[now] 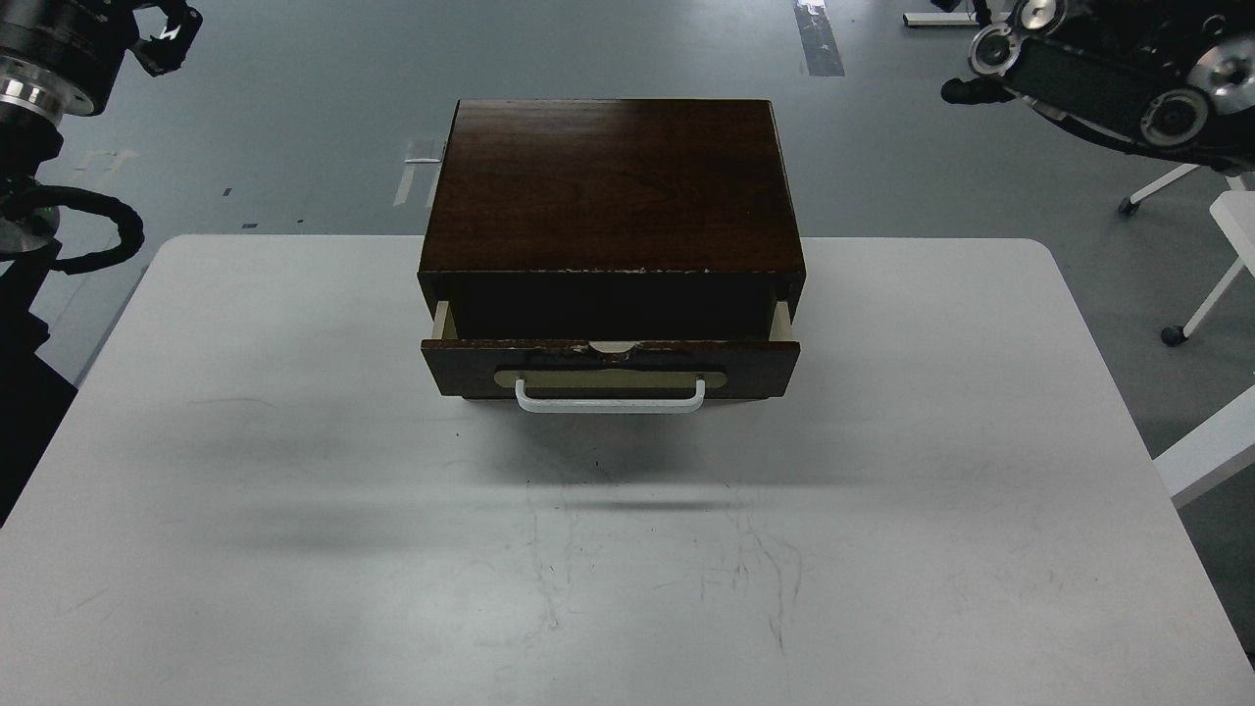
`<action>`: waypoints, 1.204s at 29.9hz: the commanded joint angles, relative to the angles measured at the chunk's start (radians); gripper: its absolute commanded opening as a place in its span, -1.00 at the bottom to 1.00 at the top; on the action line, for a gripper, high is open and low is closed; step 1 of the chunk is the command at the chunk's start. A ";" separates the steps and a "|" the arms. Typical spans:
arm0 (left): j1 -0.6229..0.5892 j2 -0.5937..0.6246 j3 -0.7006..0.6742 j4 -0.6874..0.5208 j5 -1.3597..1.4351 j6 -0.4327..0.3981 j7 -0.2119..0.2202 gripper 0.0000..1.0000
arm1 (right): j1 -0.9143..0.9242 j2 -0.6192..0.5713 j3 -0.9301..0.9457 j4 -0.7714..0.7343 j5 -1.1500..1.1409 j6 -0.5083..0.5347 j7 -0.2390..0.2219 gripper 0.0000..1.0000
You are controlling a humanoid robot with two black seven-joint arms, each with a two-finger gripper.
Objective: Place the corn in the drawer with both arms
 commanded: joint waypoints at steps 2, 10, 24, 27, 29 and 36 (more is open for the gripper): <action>-0.004 -0.024 0.000 0.000 0.000 0.000 0.001 0.96 | -0.059 -0.063 0.109 -0.042 0.187 -0.004 0.000 1.00; -0.006 -0.040 0.000 0.000 -0.001 0.000 0.001 0.96 | -0.368 -0.114 0.515 -0.113 0.480 0.059 0.000 1.00; 0.002 -0.041 -0.002 0.000 -0.012 0.000 0.001 0.96 | -0.654 -0.143 0.722 -0.225 1.100 0.458 -0.057 1.00; 0.005 -0.043 -0.003 0.000 -0.015 0.000 0.001 0.96 | -0.687 -0.142 0.741 -0.225 1.157 0.473 -0.057 1.00; 0.005 -0.044 -0.003 0.000 -0.015 0.000 0.001 0.96 | -0.718 -0.140 0.748 -0.229 1.180 0.481 -0.057 1.00; 0.013 -0.066 -0.003 0.001 -0.016 0.000 0.001 0.96 | -0.838 -0.142 0.811 -0.234 1.258 0.597 -0.073 1.00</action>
